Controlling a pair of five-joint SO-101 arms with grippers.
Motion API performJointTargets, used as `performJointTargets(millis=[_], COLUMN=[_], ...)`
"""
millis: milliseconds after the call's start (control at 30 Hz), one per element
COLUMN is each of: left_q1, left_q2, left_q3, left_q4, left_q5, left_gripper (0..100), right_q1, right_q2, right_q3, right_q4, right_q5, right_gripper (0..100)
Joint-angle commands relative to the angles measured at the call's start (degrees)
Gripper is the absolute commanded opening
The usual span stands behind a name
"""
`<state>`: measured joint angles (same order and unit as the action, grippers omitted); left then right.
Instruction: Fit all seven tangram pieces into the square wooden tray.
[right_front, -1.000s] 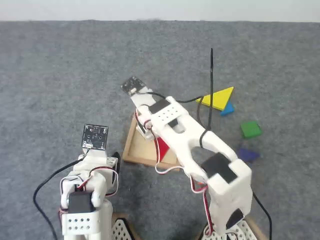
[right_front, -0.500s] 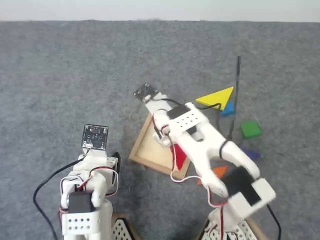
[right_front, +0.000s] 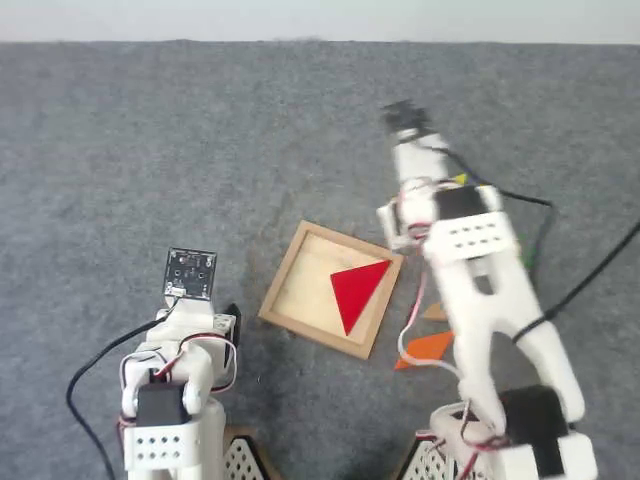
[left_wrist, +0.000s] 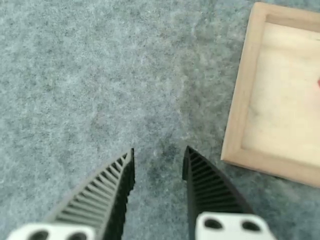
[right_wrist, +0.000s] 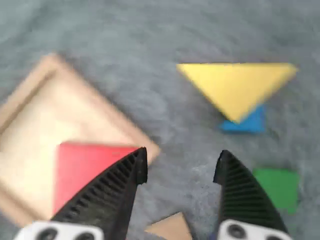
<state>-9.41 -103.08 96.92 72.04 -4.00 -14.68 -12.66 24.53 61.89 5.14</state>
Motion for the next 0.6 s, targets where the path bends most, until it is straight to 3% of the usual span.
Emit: performJointTargets(millis=[0,567], left_q1=[0.1,0.1], left_q2=[-1.6,-1.6], left_q3=[-0.5,-0.5], left_q4=[0.5,0.5], left_q5=[-0.4,-0.4], left_gripper=[15,15], right_q1=[5.6,6.4], right_q2=[4.7,34.6], right_q3=[-2.5,-28.4], right_q4=[-4.8,-1.7], right_q5=[-9.0,-23.0], right_gripper=[16.6,24.7])
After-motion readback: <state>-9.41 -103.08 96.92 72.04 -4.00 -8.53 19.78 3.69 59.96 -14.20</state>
